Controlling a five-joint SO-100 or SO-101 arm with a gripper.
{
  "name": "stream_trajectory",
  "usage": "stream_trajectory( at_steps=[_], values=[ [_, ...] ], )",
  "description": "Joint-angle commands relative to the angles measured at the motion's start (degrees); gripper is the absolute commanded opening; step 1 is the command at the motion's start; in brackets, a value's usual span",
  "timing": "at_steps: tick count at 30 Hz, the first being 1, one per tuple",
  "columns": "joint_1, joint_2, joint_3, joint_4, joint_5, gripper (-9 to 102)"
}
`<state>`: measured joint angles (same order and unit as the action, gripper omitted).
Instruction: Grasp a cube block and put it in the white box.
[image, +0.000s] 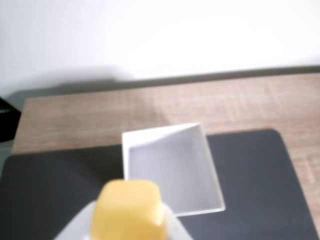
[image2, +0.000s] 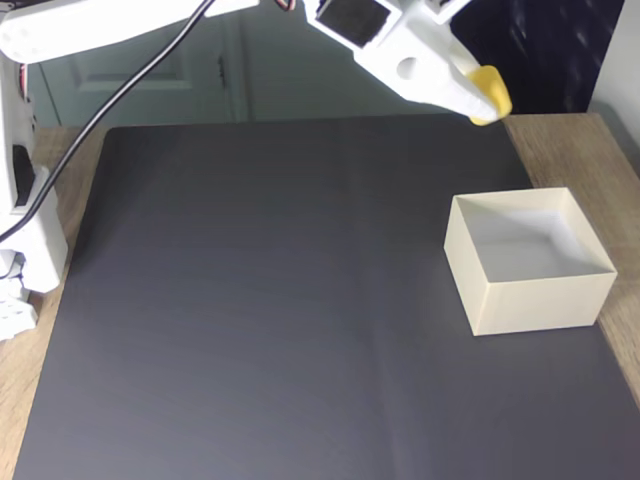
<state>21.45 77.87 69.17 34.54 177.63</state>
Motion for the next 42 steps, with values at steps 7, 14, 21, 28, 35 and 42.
stream_trajectory(
  at_steps=[7, 14, 21, 28, 35, 42],
  values=[
    [3.6, -5.6, -9.8, -1.1, -0.7, 0],
    [3.5, -12.2, -14.0, -1.6, -0.3, 0],
    [3.1, -17.4, -15.2, -2.8, -0.1, 0],
    [3.4, -22.9, -20.4, -2.4, 0.3, 0],
    [3.3, -26.3, -24.2, -1.8, 0.4, 0],
    [4.3, -26.5, -24.3, -1.8, -0.9, 15]
  ],
)
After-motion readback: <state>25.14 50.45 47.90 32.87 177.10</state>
